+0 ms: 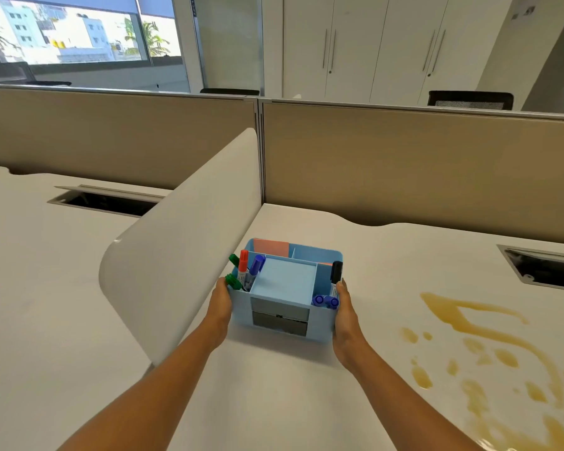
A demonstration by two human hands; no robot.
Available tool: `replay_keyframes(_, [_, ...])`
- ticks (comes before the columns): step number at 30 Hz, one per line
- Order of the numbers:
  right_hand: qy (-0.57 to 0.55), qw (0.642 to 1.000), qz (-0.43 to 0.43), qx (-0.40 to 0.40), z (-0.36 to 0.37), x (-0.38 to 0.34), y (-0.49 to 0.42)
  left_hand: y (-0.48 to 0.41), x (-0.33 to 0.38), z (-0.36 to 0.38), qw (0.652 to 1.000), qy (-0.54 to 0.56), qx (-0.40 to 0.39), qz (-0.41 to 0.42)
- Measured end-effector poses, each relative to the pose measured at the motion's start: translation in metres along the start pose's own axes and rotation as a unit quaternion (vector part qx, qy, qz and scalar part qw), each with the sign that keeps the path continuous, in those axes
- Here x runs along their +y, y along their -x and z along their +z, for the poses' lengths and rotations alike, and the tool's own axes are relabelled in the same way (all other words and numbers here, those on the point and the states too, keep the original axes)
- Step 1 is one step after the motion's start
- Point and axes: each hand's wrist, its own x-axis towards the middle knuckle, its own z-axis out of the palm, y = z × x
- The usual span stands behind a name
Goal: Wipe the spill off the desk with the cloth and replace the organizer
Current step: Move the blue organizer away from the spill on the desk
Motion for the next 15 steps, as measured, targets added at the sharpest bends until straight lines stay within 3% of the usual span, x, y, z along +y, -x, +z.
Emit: replay_keyframes(15, [-0.015, 1.0, 0.004, 0.019, 0.006, 0.011, -0.012, -0.01, -0.003, -0.008, 1.0, 0.003, -0.021, -0.014])
